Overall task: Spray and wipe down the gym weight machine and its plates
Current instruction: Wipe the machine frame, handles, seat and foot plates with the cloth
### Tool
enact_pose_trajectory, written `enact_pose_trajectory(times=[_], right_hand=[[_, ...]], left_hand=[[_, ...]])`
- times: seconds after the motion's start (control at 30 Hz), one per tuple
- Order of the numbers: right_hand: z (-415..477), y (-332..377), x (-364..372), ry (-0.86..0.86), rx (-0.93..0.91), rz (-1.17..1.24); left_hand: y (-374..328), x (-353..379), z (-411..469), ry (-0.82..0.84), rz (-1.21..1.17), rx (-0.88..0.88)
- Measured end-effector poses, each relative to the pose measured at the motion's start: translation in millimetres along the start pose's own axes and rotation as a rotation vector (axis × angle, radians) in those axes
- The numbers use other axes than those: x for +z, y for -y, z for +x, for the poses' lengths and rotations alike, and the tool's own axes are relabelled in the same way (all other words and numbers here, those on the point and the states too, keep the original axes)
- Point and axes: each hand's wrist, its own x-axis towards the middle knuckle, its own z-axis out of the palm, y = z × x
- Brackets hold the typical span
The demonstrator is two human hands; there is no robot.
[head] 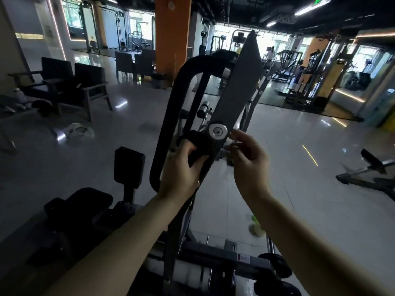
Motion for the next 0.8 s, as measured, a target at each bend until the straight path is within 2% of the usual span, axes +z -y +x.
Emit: enact_pose_trajectory(times=[0.13, 0.23, 0.3, 0.43, 0.53, 0.67, 0.8], right_hand=[[-14.0, -28.2, -0.4, 0.025, 0.052, -0.074], [-24.4, -41.3, 0.9, 0.068, 0.087, -0.115], [-26.9, -44.4, 1.8, 0.092, 0.095, -0.128], [-18.1, -44.1, 4.8, 0.045, 0.102, -0.088], [-14.5, -43.1, 3.4, 0.049, 0.097, -0.065], [-23.6, -47.6, 0.4, 0.099, 0.116, -0.051], [-31.0, -53.9, 2.3, 0.117, 0.139, -0.054]], left_hand=[[25.5, -3.3, -41.1, 0.058, 0.062, -0.133], [23.0, -3.7, -36.3, 0.005, 0.041, -0.205], [8.3, -3.4, -18.3, -0.031, 0.004, -0.182], [-24.9, 3.3, 14.7, -0.125, -0.048, -0.001], [-19.7, 8.4, 10.1, -0.138, 0.012, 0.04], [18.2, 6.1, -34.3, -0.071, 0.133, -0.113], [24.5, -0.1, -38.5, -0.054, 0.097, -0.202]])
